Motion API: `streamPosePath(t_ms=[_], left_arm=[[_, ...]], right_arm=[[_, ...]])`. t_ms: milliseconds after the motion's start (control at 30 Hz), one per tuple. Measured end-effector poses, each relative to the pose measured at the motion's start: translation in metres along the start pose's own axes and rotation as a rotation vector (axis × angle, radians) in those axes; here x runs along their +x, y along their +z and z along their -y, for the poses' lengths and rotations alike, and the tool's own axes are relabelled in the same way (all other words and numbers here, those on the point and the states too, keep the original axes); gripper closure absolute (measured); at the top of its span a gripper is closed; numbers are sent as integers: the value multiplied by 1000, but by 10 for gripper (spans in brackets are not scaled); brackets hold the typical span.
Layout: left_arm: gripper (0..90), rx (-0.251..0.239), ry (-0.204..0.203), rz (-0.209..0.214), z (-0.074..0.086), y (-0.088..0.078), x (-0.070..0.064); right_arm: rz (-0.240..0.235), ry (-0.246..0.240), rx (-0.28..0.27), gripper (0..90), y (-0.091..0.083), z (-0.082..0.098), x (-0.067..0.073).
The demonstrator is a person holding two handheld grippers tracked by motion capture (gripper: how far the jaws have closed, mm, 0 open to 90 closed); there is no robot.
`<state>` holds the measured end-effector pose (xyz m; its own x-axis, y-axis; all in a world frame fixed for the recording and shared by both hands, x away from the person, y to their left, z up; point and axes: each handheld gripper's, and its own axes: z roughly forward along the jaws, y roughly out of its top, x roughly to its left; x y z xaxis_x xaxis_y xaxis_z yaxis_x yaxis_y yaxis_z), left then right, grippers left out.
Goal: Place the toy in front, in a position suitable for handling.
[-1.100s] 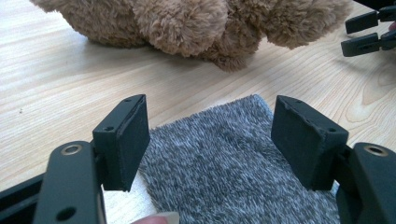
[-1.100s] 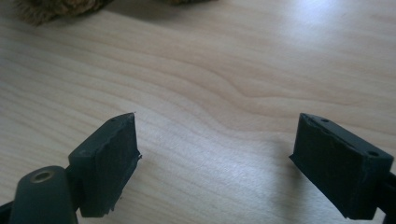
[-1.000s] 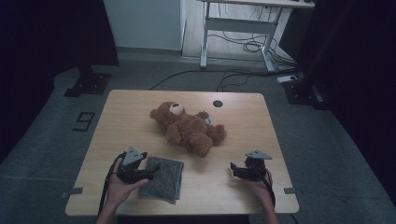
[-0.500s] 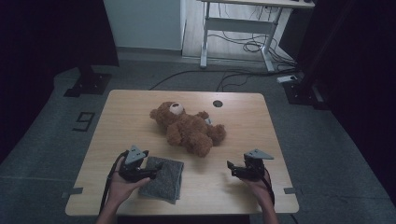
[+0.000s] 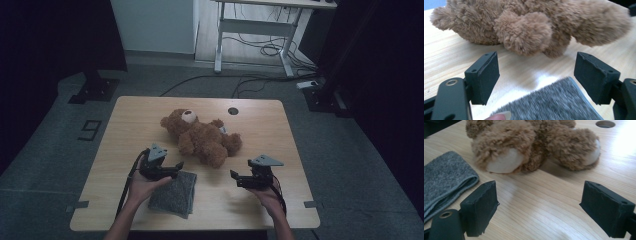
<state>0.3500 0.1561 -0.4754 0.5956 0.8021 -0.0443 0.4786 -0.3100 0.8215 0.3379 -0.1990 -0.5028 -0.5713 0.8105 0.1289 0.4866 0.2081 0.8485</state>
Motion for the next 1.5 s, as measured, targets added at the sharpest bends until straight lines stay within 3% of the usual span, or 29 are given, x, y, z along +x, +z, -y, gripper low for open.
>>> streamPosePath(t_ms=[167,333,633,767,867,900,933,1000,1033,1100,1133,1200,1267,1400,1500], left_arm=[[185,10,-4,31,-4,18,4],[145,32,17,10,-8,36,5],[161,53,35,-63,-16,65,2],[223,53,23,-75,-17,73,3],[384,40,25,-96,-18,76,3],[384,36,22,-106,-18,76,3],[505,22,19,-118,-18,76,3],[545,14,18,-116,-19,75,4],[614,8,18,-113,-19,75,4],[629,-3,7,-95,-19,73,7],[648,-13,0,-84,-20,72,8],[683,-30,-10,-55,-21,68,11],[694,-41,-7,-46,-22,65,11],[710,-71,-14,-26,-25,58,12],[719,-100,-13,-9,-30,53,11]], right_arm=[[-25,-1,1,133,8,-3,5],[-57,0,11,127,19,-4,13],[-52,-18,2,102,27,-16,24],[-61,-17,-1,96,32,-22,27],[-44,-36,18,90,43,-28,32],[-37,-38,23,90,47,-30,33],[-38,-29,30,92,56,-34,33],[-41,-27,33,97,60,-36,32],[-29,-19,46,138,69,-38,30],[-27,-8,52,142,72,-38,28],[-30,8,62,205,77,-38,25],[-15,18,70,445,84,-34,19],[-14,46,51,532,85,-31,15],[11,54,-31,611,78,-32,10],[39,50,-57,629,74,-35,7]])
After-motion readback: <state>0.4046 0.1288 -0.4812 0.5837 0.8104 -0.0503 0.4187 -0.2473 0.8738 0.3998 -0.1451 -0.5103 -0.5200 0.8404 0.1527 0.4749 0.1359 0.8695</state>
